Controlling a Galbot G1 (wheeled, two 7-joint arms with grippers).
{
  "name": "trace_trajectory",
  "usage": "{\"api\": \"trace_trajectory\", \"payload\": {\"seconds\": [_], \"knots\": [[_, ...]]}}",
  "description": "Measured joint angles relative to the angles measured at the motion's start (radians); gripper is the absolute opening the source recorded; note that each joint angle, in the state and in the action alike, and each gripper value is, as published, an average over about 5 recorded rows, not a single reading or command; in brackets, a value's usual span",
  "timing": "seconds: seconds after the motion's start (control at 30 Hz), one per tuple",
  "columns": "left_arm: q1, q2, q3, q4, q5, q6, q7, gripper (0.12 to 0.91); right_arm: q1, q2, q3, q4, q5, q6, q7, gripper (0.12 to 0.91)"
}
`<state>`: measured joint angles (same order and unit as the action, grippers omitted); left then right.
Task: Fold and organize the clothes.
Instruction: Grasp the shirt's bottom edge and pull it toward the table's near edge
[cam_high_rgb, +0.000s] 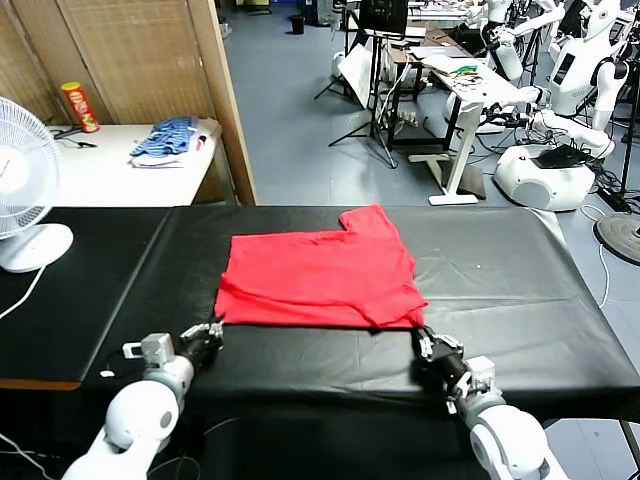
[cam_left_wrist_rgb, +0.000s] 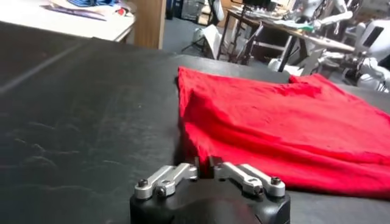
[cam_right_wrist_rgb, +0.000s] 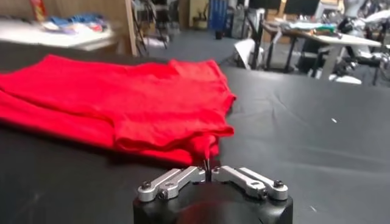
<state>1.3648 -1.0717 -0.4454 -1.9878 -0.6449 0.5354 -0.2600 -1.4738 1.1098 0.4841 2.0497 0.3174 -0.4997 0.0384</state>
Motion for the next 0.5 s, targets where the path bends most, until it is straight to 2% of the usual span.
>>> {"api": "trace_trajectory", "payload": {"seconds": [0.33,0.43,0.5], "knots": [[0.146,0.023,-0.036,-0.127,0.031,0.015,-0.001,0.128,-0.149,0.023,0.058,0.1,-0.008,-0.033,0.016,0.15],[0.17,0.023,-0.045,-0.149,0.028,0.032,-0.005,0.139,-0.179,0.027,0.07,0.125,-0.012,-0.041,0.006,0.258],[0.183,0.023,-0.048,-0.163,0.022,0.047,-0.015,0.199,-0.199,0.023,0.079,0.147,-0.013,-0.049,-0.001,0.374]]}}
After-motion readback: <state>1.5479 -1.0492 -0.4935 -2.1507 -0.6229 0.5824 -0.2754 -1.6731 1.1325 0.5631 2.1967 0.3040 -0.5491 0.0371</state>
